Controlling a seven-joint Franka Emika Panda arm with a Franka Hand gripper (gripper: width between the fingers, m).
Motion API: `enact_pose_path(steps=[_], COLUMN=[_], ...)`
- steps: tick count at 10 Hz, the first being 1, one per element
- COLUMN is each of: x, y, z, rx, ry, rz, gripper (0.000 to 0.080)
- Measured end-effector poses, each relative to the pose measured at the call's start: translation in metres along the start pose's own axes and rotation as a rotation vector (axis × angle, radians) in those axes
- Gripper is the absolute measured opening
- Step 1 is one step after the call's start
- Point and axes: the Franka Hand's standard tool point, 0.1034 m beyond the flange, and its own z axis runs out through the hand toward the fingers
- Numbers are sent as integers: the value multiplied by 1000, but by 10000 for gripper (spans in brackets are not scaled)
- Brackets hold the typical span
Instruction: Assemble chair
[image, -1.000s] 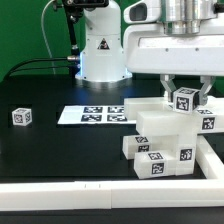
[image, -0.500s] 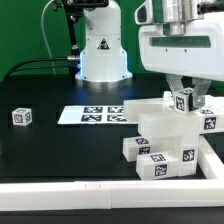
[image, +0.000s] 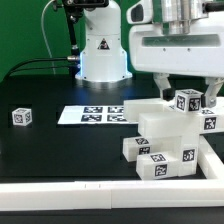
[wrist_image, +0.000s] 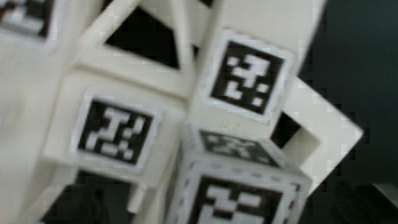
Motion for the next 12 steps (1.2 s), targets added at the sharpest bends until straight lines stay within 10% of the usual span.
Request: enact_pose_path(steps=[6,7,10,11,12], x=[-5,-3,-1,-1,-2], y=[-2,0,1,1,0], z=[3,3,3,3,3], rx=[-25,-83,-90,-87,-83], ry=[-11,13,21,21,23], rz=[-550,-809,-853,-811,-738], gripper=[649,649,634,459,459])
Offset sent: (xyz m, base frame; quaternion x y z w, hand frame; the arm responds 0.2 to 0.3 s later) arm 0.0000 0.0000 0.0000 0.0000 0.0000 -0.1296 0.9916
